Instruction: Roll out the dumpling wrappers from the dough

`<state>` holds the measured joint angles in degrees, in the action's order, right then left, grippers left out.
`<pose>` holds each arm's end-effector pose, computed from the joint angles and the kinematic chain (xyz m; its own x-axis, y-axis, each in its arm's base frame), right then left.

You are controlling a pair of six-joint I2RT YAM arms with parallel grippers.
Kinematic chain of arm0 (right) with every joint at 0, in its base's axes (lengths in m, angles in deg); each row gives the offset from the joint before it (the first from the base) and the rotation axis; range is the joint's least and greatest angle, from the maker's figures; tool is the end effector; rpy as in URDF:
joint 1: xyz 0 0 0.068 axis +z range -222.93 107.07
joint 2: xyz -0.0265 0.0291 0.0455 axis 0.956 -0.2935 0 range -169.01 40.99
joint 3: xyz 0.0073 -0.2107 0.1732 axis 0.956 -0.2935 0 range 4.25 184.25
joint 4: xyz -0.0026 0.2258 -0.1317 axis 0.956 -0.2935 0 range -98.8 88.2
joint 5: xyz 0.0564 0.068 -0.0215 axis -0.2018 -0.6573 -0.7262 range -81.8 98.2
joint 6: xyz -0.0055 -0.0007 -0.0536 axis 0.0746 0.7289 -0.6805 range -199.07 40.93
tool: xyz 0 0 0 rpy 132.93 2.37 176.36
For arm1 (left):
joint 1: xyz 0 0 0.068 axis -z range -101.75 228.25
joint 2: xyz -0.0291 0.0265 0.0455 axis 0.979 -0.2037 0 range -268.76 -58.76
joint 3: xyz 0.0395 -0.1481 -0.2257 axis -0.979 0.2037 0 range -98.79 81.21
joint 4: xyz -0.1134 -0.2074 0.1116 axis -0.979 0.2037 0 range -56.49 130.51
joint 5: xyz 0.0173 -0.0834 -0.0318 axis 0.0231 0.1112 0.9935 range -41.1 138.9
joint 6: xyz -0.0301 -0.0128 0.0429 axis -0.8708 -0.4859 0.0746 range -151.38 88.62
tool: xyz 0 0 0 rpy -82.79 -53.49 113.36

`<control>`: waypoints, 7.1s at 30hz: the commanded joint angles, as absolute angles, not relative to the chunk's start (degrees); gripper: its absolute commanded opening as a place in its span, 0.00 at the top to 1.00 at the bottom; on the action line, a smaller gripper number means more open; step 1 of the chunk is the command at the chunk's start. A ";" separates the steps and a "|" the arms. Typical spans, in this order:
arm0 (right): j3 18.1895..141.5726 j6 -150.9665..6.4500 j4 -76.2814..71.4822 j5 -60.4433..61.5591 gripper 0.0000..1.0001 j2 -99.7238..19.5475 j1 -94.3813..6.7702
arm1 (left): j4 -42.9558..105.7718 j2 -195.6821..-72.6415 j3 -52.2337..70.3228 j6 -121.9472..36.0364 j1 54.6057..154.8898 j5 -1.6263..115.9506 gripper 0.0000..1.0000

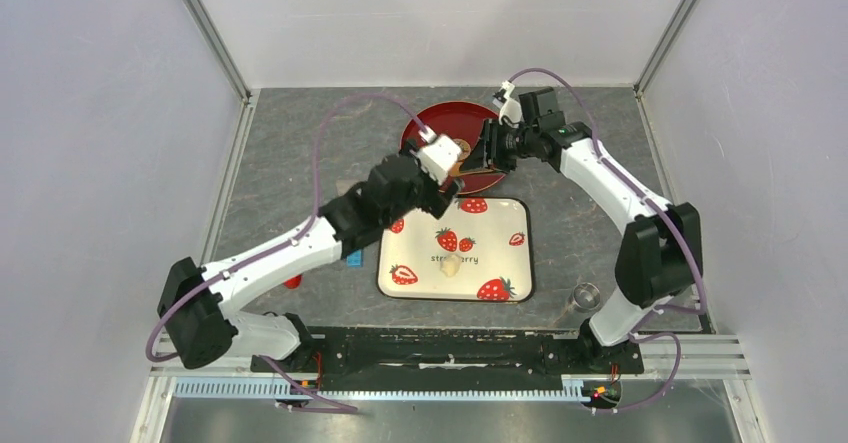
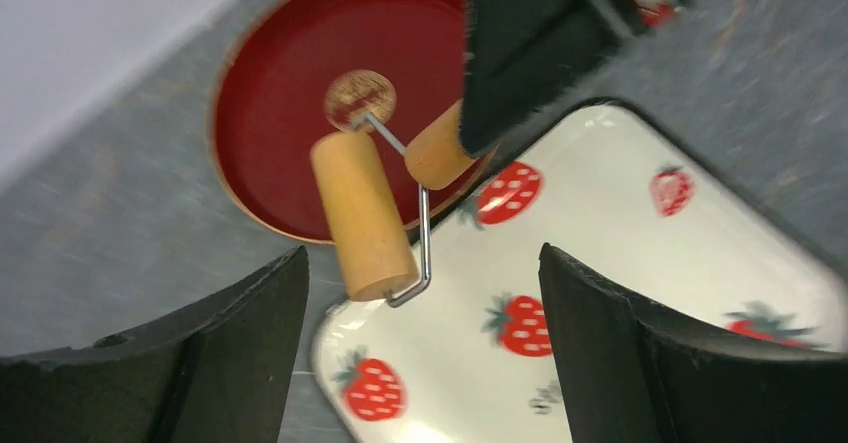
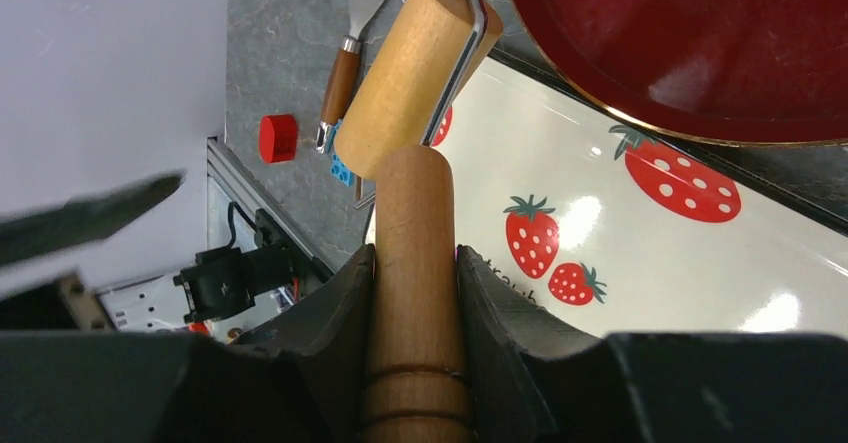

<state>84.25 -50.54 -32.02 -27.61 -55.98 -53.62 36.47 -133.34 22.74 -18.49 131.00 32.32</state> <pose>0.3459 0.1431 0.2860 -0.9156 0.0896 -0.3920 -0.2346 0.6727 0.7017 0.1920 -0.2359 0.3223 -0.0591 0.4307 -0.9006 0.6288 0.7167 0.3015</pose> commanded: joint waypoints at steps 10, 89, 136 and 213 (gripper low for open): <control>73.80 -50.69 -16.78 -30.83 1.00 -42.02 -54.13 | 43.84 -141.98 14.17 -59.02 112.35 75.14 0.28; 55.10 -19.32 15.11 -35.70 0.32 -37.90 -51.40 | 48.45 -135.58 16.09 -26.56 127.55 26.40 0.98; 55.30 -17.95 23.08 -33.62 0.50 -42.84 -49.30 | 49.51 -131.61 18.81 -32.17 128.56 26.12 0.98; 71.58 -68.95 -43.58 -8.93 1.00 -40.64 -43.37 | 75.76 -165.22 18.18 -54.49 94.22 73.09 0.55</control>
